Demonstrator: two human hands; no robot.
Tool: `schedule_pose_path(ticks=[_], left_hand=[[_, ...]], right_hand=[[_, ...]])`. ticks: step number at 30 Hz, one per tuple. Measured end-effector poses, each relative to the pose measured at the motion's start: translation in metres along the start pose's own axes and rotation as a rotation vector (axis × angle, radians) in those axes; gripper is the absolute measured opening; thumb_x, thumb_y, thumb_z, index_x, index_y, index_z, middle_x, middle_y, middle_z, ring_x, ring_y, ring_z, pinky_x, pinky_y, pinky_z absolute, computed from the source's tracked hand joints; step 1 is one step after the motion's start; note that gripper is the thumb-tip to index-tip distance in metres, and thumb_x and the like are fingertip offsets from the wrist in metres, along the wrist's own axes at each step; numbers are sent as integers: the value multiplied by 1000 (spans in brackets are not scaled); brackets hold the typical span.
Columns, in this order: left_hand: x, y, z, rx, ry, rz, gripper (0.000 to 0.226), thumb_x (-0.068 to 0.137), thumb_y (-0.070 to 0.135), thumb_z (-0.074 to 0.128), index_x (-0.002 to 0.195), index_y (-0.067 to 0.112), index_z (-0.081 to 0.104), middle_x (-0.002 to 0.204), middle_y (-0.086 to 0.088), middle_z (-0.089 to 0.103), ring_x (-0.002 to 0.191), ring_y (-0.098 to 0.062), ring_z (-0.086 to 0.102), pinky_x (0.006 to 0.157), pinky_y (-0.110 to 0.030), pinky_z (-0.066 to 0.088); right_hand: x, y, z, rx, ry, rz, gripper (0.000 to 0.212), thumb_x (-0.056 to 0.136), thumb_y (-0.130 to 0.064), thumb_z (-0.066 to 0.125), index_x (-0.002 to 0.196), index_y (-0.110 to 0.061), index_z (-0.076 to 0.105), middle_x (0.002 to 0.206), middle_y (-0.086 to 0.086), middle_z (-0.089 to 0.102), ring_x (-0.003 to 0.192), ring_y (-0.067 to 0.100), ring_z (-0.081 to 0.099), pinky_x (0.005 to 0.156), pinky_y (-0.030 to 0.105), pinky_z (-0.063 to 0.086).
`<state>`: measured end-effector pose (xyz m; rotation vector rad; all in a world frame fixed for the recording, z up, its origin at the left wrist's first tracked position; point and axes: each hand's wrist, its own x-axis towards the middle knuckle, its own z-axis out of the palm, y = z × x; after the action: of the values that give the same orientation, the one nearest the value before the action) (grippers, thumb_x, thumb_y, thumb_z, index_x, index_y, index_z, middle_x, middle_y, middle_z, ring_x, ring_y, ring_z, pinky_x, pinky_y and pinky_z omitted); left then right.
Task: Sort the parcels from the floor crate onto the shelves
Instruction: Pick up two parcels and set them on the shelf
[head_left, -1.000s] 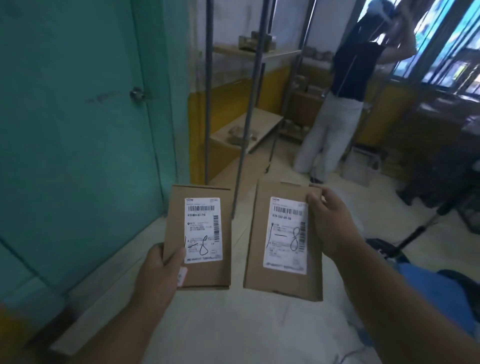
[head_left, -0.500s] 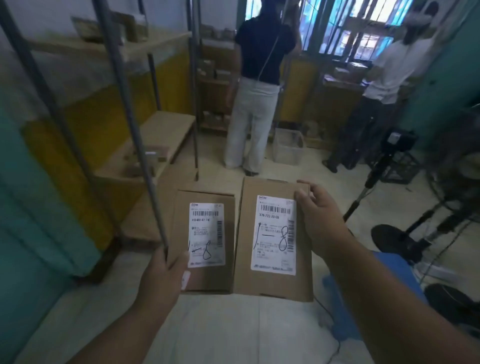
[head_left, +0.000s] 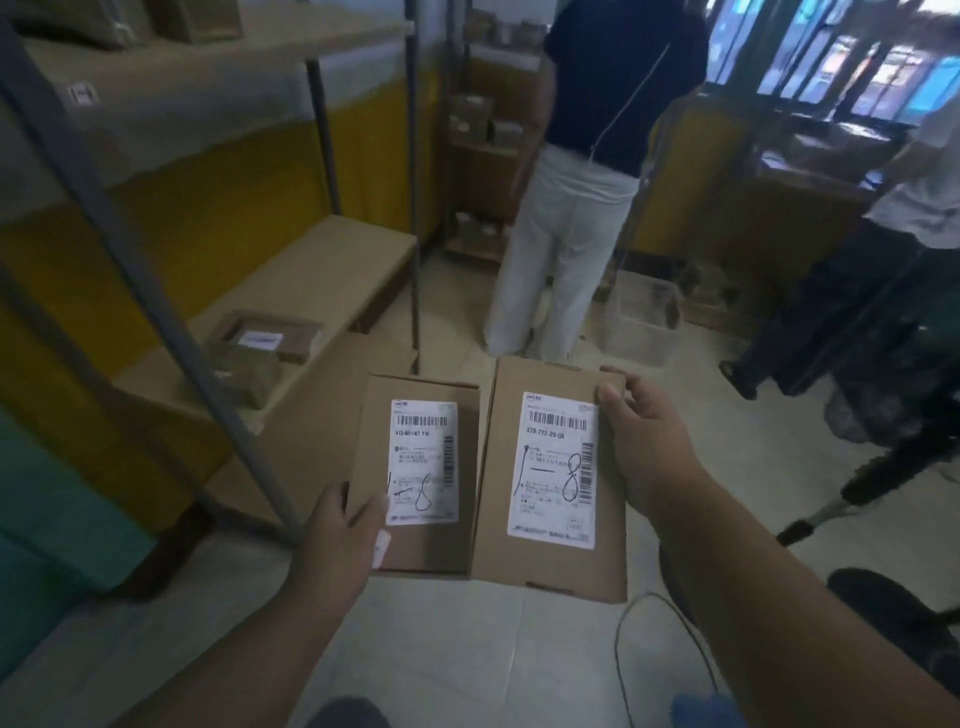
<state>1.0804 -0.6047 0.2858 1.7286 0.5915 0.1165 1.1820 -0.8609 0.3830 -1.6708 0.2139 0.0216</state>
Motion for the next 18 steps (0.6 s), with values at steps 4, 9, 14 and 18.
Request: schedule_pose_path(ticks=[4, 9, 14, 18], left_hand=[[72, -1, 19, -15, 61, -79, 8, 95, 30, 61, 98, 22, 61, 89, -3, 72, 80, -24, 69, 75, -47, 58], [173, 20, 49, 44, 53, -121, 10, 92, 29, 61, 90, 20, 60, 71, 0, 69, 62, -19, 64, 62, -36, 52], [245, 53, 84, -3, 54, -155, 18, 91, 26, 58, 87, 9, 57, 55, -9, 57, 49, -16, 53, 52, -30, 42], [297, 47, 114, -49, 114, -237, 33, 81, 36, 56, 80, 4, 56, 48, 1, 50, 42, -15, 44, 48, -27, 35]], right_hand=[[104, 2, 38, -31, -94, -10, 20, 102, -27, 53, 120, -28, 63, 106, 9, 74, 89, 23, 74, 73, 38, 59], [208, -1, 73, -84, -124, -1, 22, 103, -28, 52, 122, -25, 63, 103, 3, 75, 92, 22, 73, 67, 31, 57], [304, -13, 87, -156, -209, -28, 23, 102, -28, 53, 121, -22, 63, 104, 4, 75, 94, 22, 73, 86, 43, 59], [389, -1, 116, -164, -344, -22, 24, 99, -32, 58, 120, -24, 64, 105, 3, 75, 97, 22, 73, 85, 39, 58]])
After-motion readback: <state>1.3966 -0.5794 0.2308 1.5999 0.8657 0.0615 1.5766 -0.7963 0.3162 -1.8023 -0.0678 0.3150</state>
